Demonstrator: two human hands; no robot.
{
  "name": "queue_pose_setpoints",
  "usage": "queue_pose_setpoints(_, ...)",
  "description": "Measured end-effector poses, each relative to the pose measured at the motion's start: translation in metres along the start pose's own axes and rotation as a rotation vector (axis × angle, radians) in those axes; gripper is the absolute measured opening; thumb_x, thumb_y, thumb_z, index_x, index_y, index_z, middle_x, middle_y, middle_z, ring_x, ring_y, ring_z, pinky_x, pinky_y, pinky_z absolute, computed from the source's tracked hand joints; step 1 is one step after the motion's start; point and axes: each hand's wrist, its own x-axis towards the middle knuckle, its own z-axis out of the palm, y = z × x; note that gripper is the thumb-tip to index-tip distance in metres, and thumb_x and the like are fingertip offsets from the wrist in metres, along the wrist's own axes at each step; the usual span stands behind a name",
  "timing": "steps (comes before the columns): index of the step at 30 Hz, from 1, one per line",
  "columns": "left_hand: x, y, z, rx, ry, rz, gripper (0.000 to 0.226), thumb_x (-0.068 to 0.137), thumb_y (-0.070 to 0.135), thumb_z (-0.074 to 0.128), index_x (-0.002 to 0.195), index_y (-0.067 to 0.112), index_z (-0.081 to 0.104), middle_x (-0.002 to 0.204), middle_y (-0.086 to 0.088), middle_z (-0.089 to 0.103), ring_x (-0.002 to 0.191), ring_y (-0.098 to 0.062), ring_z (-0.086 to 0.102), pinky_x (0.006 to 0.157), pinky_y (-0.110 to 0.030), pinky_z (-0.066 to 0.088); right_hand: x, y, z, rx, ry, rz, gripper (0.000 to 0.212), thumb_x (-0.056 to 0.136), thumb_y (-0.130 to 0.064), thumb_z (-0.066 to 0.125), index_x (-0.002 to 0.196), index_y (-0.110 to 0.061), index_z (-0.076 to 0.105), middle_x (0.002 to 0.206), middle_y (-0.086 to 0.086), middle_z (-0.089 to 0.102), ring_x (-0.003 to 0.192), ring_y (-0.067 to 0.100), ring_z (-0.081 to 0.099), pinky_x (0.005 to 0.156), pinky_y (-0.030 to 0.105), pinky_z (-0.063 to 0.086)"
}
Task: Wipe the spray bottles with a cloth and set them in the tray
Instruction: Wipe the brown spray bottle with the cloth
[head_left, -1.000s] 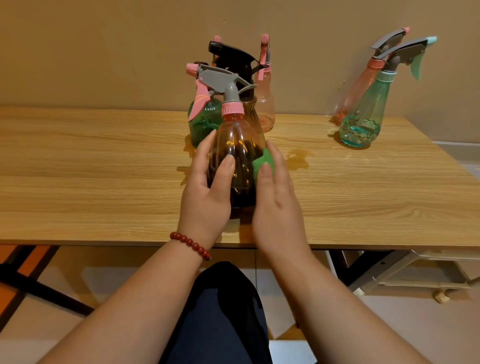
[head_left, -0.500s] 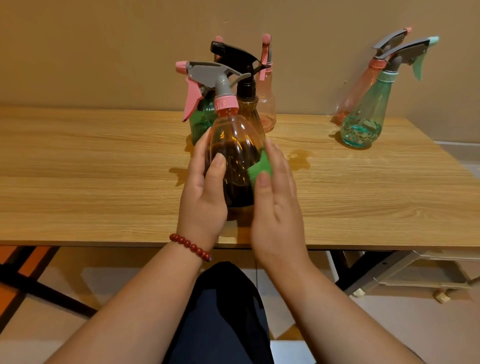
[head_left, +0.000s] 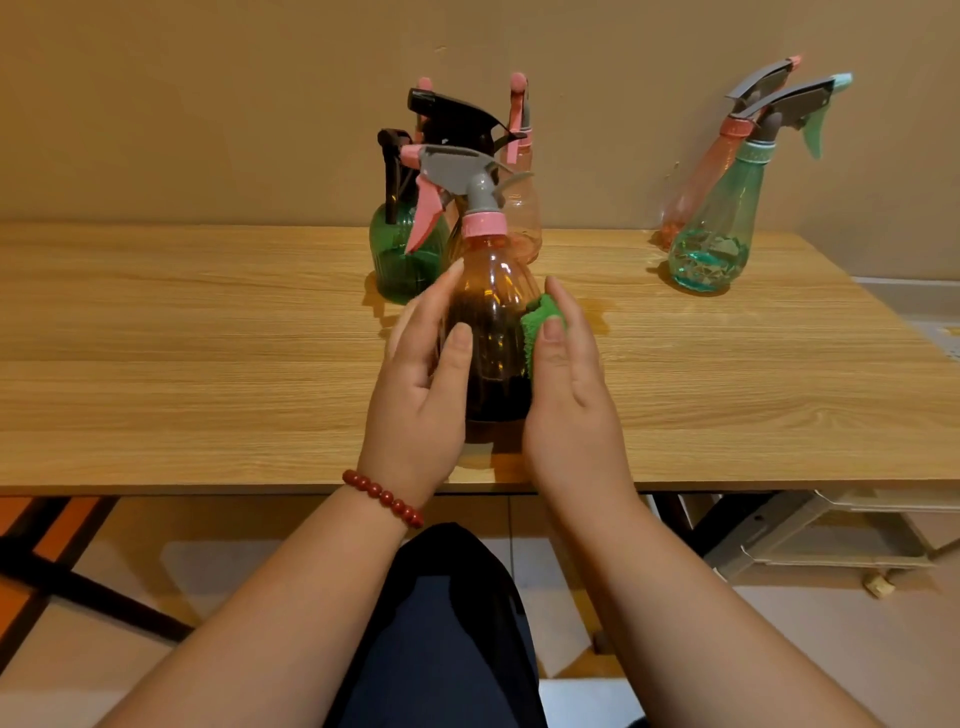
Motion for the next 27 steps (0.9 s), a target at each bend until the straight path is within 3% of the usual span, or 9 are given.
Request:
queue_pose_setpoints(3,0.001,0.001,0.0,-0.049,-0.053,-0.001,0.049,0.095,0.044,0.039,0.142,0.044,0.027,0.15,0.007,0.037,0.138,-0.006,0.035,0.114,-0.037,0.033,0.0,-0.005,0.002,-0.042,-0.027,-0.035,0.048,0.096,-0.049,0.025,0.144,-0.046,0.027,0.131,-0.032,0.029,0.107,-0.037,0.019,0.084,-0.012,0.018)
queue_pose_setpoints(8,0.0,0.003,-0.002,-0.167,-0.027,-0.001,0.049,0.091,0.037,0.043,0.139,0.038,0.031,0.147,0.004,0.041,0.134,-0.005,0.041,0.105,-0.02,0.038,-0.013,0.002,0.015,-0.134,-0.035,-0.136,0.045,0.097,-0.052,0.024,0.142,-0.053,0.019,0.157,-0.02,0.015,0.13,-0.026,0.005,0.098,-0.007,0.007)
queue_pose_setpoints(11,-0.001,0.003,-0.003,-0.186,-0.013,0.0,0.05,0.092,0.033,0.042,0.141,0.029,0.035,0.146,-0.001,0.044,0.133,-0.009,0.044,0.106,-0.023,0.039,-0.006,-0.003,0.012,-0.127,-0.046,-0.126,0.043,0.101,-0.046,0.026,0.144,-0.048,0.026,0.155,-0.017,0.024,0.138,-0.01,0.017,0.108,0.009,0.018)
queue_pose_setpoints(14,-0.001,0.003,-0.002,-0.198,-0.038,-0.014,0.052,0.091,0.033,0.043,0.142,0.027,0.036,0.146,-0.001,0.045,0.133,-0.009,0.044,0.109,-0.028,0.038,0.016,-0.016,-0.002,-0.036,-0.085,0.01,0.041,0.102,-0.046,0.025,0.141,-0.046,0.037,0.136,-0.019,0.047,0.121,-0.006,0.045,0.099,0.016,0.037)
queue_pose_setpoints(16,-0.001,0.004,-0.002,-0.197,-0.044,-0.024,0.051,0.091,0.034,0.044,0.141,0.03,0.037,0.146,0.001,0.045,0.133,-0.008,0.044,0.108,-0.028,0.039,0.019,-0.016,-0.005,-0.019,-0.096,0.031,0.04,0.102,-0.046,0.024,0.14,-0.046,0.037,0.132,-0.019,0.049,0.118,-0.005,0.047,0.098,0.021,0.041)
queue_pose_setpoints(19,-0.001,0.002,-0.002,-0.171,-0.026,-0.007,0.05,0.091,0.033,0.043,0.141,0.029,0.037,0.146,0.002,0.045,0.133,-0.006,0.043,0.106,-0.022,0.038,0.001,-0.008,0.008,-0.176,-0.077,-0.139,0.044,0.102,-0.046,0.025,0.146,-0.046,0.025,0.155,-0.017,0.023,0.138,-0.009,0.018,0.11,0.017,0.022)
queue_pose_setpoints(22,-0.001,0.002,-0.002,-0.152,-0.03,-0.015,0.05,0.091,0.035,0.044,0.14,0.031,0.037,0.146,0.002,0.045,0.133,-0.01,0.044,0.109,-0.031,0.039,-0.003,-0.006,0.011,-0.216,-0.076,-0.16,0.046,0.102,-0.044,0.027,0.147,-0.047,0.019,0.158,-0.022,0.009,0.134,-0.017,0.005,0.099,0.002,0.007)
queue_pose_setpoints(24,-0.002,0.002,-0.002,-0.082,-0.04,-0.002,0.051,0.09,0.036,0.045,0.141,0.032,0.037,0.146,0.003,0.045,0.134,-0.008,0.042,0.11,-0.03,0.037,0.009,-0.014,0.005,-0.172,-0.102,-0.094,0.047,0.103,-0.042,0.028,0.148,-0.044,0.02,0.158,-0.018,0.017,0.137,-0.011,0.011,0.101,0.002,0.011)
queue_pose_setpoints(27,-0.002,0.001,-0.001,-0.012,-0.09,0.005,0.051,0.09,0.038,0.045,0.141,0.036,0.035,0.146,0.007,0.043,0.135,-0.004,0.039,0.112,-0.032,0.035,0.03,-0.028,-0.006,-0.098,-0.122,-0.032,0.045,0.102,-0.044,0.031,0.147,-0.042,0.026,0.145,-0.015,0.039,0.132,0.002,0.036,0.104,0.02,0.033)
